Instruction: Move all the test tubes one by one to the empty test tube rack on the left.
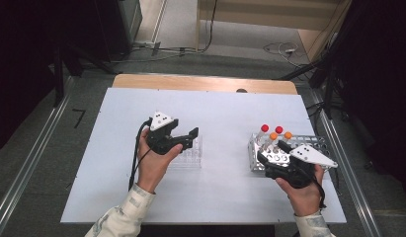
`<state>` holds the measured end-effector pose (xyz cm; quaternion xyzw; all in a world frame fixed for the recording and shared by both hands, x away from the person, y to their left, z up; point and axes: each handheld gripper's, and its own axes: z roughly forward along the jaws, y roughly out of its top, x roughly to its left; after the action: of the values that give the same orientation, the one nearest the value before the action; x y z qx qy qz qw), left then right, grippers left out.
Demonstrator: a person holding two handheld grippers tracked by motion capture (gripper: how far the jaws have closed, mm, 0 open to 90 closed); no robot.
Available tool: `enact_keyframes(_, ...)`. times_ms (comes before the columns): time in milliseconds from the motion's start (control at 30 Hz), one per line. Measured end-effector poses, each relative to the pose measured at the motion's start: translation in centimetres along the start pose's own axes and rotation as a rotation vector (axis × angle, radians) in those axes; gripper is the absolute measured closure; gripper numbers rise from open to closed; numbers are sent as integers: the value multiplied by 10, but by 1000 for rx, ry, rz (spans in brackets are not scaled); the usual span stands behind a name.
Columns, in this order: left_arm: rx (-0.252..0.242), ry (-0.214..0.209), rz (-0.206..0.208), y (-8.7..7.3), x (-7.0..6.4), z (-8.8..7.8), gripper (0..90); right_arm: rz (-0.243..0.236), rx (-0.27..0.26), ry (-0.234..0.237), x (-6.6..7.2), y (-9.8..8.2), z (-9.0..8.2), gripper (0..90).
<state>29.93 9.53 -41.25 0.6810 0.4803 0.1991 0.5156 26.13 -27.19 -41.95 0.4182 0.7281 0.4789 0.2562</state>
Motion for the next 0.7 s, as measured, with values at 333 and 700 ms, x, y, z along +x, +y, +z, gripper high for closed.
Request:
enact_keyframes(333, 2, 0, 3, 0, -1, 1, 235, 46, 14, -140, -36, -12, 1, 230)
enact_keyframes(700, 7, -2, 5, -1, -3, 2, 249, 72, 34, -200, -57, -21, 22, 509)
